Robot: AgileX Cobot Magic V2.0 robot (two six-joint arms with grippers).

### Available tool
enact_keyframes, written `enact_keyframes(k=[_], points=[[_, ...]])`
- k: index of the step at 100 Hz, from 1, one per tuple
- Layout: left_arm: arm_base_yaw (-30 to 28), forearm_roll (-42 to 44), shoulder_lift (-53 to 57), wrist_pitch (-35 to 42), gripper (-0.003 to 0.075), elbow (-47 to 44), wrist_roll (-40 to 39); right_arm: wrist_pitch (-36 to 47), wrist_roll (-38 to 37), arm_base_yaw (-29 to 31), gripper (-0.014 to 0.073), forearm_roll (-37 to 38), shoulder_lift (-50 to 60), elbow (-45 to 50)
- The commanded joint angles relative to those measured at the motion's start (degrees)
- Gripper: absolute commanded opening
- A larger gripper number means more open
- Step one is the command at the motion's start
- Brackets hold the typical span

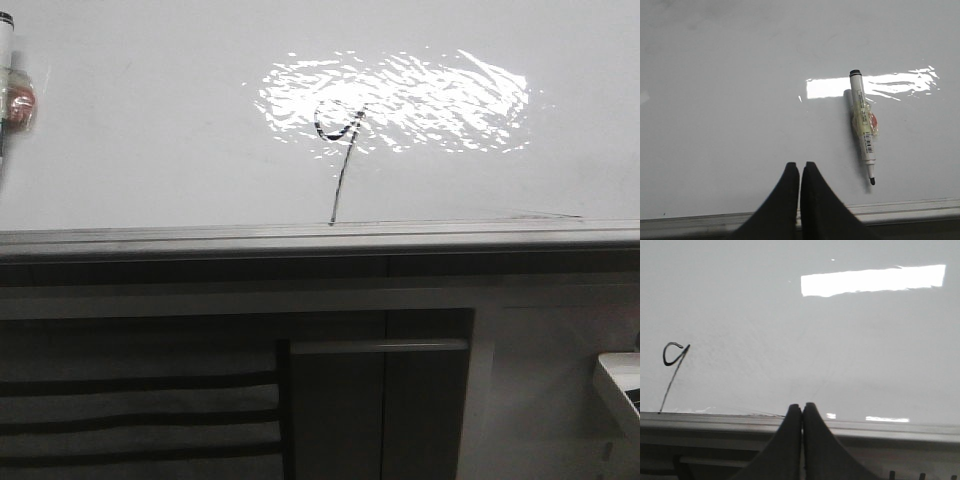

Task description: Write number 9 on whiteboard

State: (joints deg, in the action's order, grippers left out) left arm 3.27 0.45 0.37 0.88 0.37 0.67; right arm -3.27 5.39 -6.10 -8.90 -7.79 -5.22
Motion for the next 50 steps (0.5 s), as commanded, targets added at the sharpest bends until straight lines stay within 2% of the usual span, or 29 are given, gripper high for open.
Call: enact_keyframes(k=[1,17,50], points=[[-0.1,-0.4,1.5,4.8,-0.0020,-1.7,-0.1,6.8,0.5,1.5,-0.0072,-0.3,4.0,2.7],[-0.1,-0.4,1.5,4.8,-0.0020,-1.7,-0.1,7.5,0.5,1.6,-0.0072,-0.3,9.3,7.1],[-0.1,-0.4,1.5,4.8,-0.0020,-1.7,-0.1,8.2,0.5,1.6,-0.0072,-0.2,9.5,7.5]])
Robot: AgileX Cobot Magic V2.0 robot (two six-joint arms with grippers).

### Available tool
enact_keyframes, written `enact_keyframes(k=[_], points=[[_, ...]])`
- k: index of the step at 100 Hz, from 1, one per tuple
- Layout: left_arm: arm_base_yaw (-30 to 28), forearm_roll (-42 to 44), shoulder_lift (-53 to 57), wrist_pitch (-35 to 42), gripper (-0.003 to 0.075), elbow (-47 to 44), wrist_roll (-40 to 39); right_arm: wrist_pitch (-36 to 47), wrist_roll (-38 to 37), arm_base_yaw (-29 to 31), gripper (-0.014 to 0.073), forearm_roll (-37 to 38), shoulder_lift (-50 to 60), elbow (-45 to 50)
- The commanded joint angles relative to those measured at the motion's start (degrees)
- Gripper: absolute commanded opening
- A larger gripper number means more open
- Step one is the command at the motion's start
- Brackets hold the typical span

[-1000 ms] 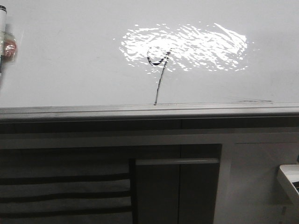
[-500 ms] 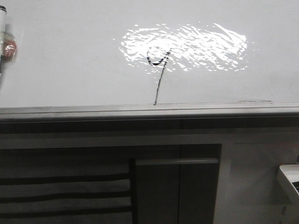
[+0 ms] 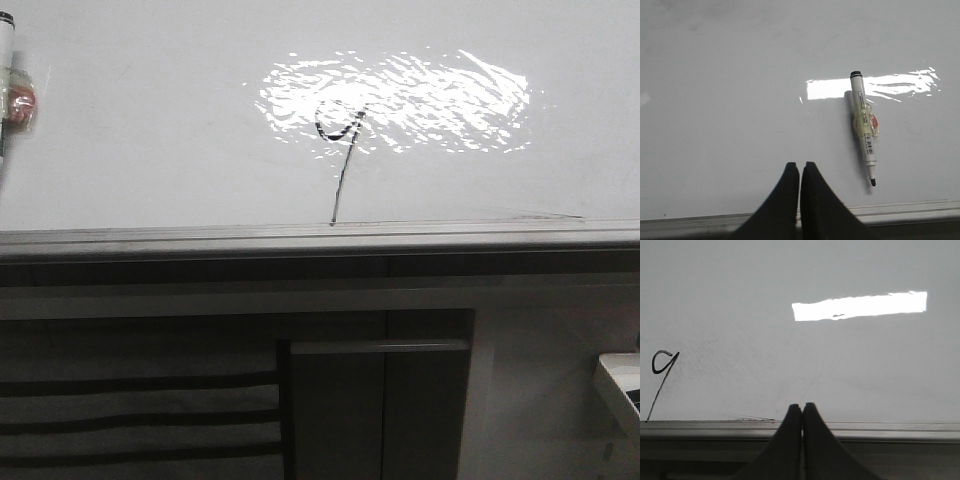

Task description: Write number 9 on whiteboard

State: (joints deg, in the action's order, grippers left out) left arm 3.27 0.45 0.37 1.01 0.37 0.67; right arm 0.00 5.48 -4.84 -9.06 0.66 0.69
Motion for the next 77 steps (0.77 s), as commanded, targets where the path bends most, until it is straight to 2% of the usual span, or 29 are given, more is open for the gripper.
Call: enact_keyframes(k=[1,12,20,24,77], points=[[-0.1,-0.4,1.5,4.6,-0.0020,-1.7,-0.1,4.9,0.4,0.3,-0.0072,0.0,1.0,1.6],[-0.1,-0.4,1.5,4.6,-0.0020,-1.7,-0.1,4.9,-1.9,0.3,-0.0072,1.8,1.0,1.6],[-0.1,-0.4,1.5,4.6,-0.0020,-1.7,-0.1,5.0,-10.1,0.3,-0.0072,10.9,1.0,1.6],[-0.1,-0.4,1.5,4.6,-0.0020,-1.7,-0.1,5.0,-11.8,0.3,-0.0072,13.8,1.0,1.6],[-0.1,-0.4,1.5,4.6,-0.0020,-1.7,-0.1,5.0,-11.5,0.3,-0.0072,12.5,1.0,1.6]])
